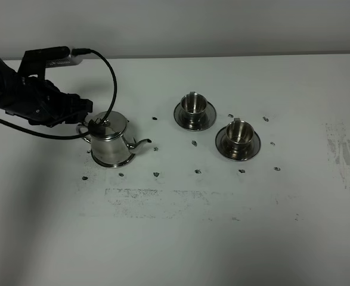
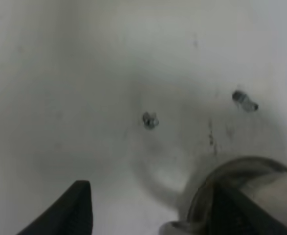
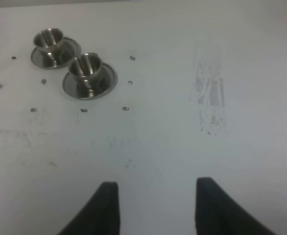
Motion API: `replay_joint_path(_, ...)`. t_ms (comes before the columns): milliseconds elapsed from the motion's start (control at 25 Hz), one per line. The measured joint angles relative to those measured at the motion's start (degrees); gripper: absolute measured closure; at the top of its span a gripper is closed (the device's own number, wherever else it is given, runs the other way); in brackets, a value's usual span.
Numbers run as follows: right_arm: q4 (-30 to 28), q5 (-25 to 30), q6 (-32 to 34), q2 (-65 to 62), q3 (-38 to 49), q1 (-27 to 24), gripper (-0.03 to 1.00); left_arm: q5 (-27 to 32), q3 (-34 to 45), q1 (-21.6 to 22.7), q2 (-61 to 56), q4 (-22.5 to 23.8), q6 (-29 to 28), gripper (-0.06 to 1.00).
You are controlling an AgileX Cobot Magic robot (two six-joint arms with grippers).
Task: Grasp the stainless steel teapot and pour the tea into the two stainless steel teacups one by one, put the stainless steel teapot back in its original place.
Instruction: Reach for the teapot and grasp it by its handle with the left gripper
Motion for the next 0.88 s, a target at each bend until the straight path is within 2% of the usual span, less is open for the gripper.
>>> replay_joint_path(360,0.00,0.00,0.00,0.00,0.00,0.00,0.62,6.18,0.00,1.53,0.00,7.93,2.57,0.42)
replay_joint_path(680,0.00,0.00,0.00,0.00,0.00,0.00,0.62,10.01,0.00,1.73,0.00,8.53,10.81,0.42)
replay_joint_path(880,0.00,0.00,0.00,0.00,0.00,0.00,0.62,10.59,0.00,1.67,0.00,8.53,11.75,0.42)
